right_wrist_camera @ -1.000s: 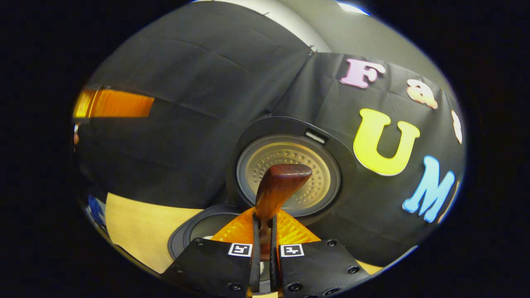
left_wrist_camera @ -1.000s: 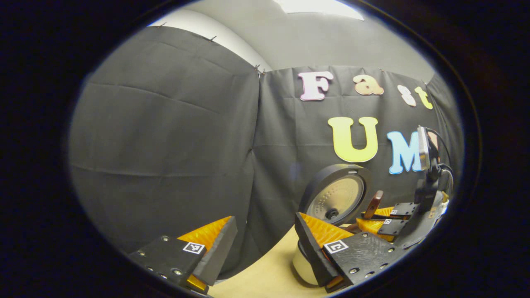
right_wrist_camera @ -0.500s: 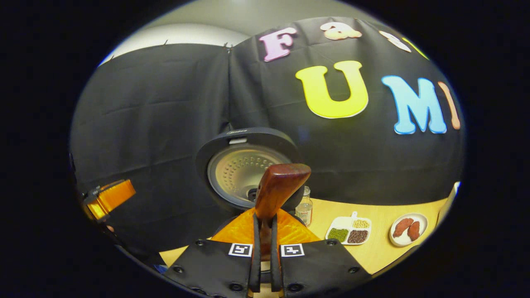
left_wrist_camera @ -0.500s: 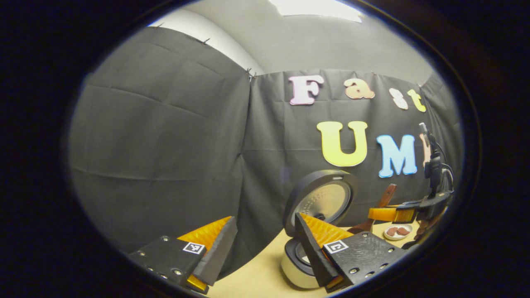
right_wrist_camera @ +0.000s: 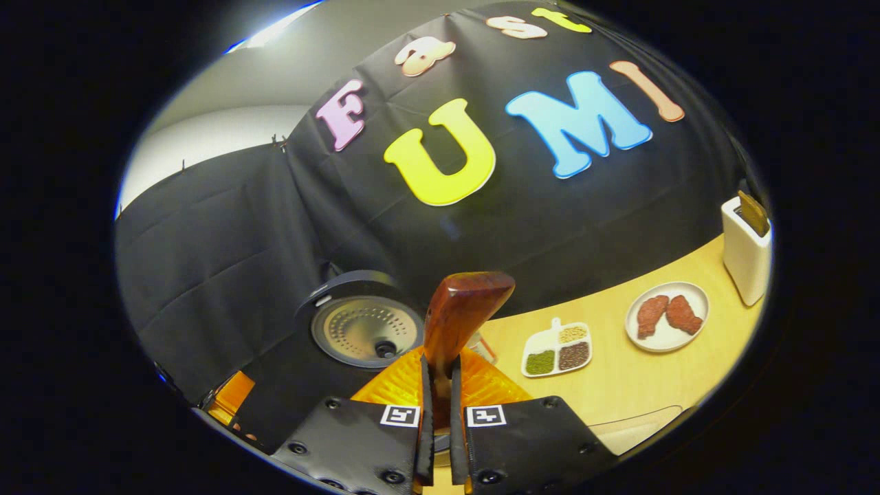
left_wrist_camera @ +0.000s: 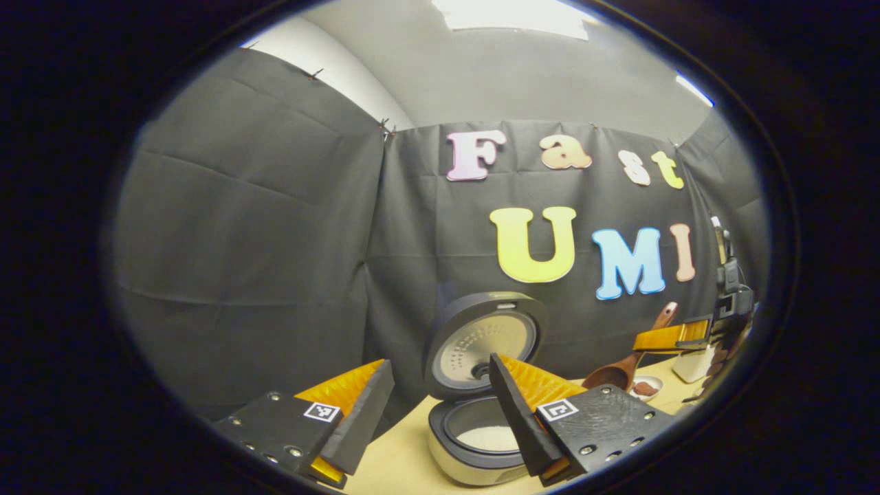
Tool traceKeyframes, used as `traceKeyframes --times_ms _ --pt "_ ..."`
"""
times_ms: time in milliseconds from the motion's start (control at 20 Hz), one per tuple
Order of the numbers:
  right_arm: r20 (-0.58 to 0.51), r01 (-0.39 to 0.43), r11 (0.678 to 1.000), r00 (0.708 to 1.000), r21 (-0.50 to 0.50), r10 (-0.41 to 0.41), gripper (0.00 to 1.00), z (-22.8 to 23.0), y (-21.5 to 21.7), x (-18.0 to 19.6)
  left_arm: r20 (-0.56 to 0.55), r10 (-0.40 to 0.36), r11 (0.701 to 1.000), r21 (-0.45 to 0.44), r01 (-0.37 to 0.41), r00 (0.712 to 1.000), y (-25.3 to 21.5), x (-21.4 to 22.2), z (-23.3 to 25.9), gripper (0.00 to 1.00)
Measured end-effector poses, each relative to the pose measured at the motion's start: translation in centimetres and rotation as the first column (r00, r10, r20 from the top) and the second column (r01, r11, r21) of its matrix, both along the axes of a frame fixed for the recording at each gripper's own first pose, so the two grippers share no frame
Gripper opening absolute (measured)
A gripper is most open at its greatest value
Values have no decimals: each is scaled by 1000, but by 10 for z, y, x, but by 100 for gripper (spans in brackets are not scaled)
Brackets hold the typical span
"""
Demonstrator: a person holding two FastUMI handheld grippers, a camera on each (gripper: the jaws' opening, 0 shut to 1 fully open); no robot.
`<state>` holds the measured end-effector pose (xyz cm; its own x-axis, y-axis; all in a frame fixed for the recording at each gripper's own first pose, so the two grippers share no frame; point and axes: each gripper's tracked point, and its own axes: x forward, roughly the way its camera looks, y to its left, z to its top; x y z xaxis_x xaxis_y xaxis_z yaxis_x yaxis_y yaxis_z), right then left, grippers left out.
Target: Close the left gripper, press the button to open the rice cooker; take a wooden spoon from the chopstick holder with the right hand, scoop a spoonful of rice and pour it into the rice cooker, then put the wooden spoon back into the chopstick holder.
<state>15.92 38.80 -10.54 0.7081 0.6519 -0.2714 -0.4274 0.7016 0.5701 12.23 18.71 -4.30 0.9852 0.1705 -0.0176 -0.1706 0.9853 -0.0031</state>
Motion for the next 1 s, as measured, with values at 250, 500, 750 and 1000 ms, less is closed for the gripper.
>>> traceKeyframes --times_ms 250,500,750,1000 --pt "-27 112 994 993 -20 -112 11 -8 -71 10 9 -43 999 -4 43 999 -32 2 8 87" --pt "-19 222 973 974 -62 -224 11 -11 -143 14 11 -84 996 -18 84 996 -66 6 13 89" --pt "-20 314 944 948 -100 -317 11 -12 -214 10 -3 -126 992 -9 126 992 -98 7 16 88" --pt "-21 385 913 920 -133 -391 11 -17 -270 0 12 -157 988 -3 157 988 -123 6 27 88"
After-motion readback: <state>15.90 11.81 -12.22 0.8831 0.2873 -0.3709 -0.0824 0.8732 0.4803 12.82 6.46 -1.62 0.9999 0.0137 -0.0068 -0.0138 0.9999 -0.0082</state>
